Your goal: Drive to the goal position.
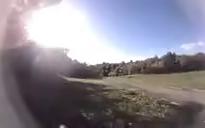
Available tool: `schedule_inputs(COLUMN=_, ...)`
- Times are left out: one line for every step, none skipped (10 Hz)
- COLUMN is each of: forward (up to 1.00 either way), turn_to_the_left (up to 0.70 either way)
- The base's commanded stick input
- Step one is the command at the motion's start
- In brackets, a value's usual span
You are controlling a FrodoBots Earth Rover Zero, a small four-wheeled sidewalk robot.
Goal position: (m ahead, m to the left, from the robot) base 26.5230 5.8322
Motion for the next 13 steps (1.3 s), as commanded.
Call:
schedule_inputs(forward=0.00, turn_to_the_left=0.00)
schedule_inputs(forward=-0.06, turn_to_the_left=0.00)
schedule_inputs(forward=-0.43, turn_to_the_left=0.00)
schedule_inputs(forward=-0.70, turn_to_the_left=0.00)
schedule_inputs(forward=-0.70, turn_to_the_left=0.00)
schedule_inputs(forward=-0.70, turn_to_the_left=0.00)
schedule_inputs(forward=-0.70, turn_to_the_left=0.00)
schedule_inputs(forward=-0.70, turn_to_the_left=0.00)
schedule_inputs(forward=-0.70, turn_to_the_left=0.00)
schedule_inputs(forward=-0.70, turn_to_the_left=0.00)
schedule_inputs(forward=-0.70, turn_to_the_left=0.00)
schedule_inputs(forward=-0.70, turn_to_the_left=0.00)
schedule_inputs(forward=-0.70, turn_to_the_left=0.00)
